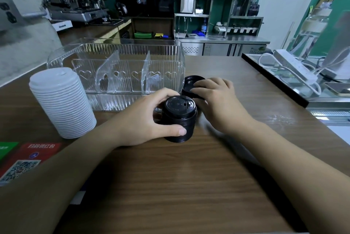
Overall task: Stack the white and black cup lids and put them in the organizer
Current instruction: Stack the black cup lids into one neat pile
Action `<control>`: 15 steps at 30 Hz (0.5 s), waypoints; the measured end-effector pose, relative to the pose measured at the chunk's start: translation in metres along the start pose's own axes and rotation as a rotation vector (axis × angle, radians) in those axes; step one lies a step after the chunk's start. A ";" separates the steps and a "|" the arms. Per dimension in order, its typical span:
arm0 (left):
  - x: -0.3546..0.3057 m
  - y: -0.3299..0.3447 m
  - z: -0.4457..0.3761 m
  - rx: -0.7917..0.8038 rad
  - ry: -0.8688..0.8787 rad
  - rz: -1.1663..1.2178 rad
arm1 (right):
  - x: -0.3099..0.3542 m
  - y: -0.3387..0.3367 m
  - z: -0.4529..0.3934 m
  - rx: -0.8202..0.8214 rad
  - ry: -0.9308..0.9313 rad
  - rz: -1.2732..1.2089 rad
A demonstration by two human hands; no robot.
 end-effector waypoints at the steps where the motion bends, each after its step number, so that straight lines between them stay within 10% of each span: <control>1: 0.000 0.000 0.000 -0.001 -0.001 0.001 | 0.001 0.002 0.000 0.017 -0.015 0.015; 15: -0.001 0.000 0.002 -0.004 -0.010 -0.016 | 0.009 -0.023 0.014 0.007 -0.083 -0.040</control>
Point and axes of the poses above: each hand's wrist, its own z-axis away from the middle knuckle, its own y-axis out of the palm, x = y × z, the point moved 5 cm from there along -z, towards the middle knuckle, and after that the axes turned 13 degrees about -y, right-handed, at the moved point
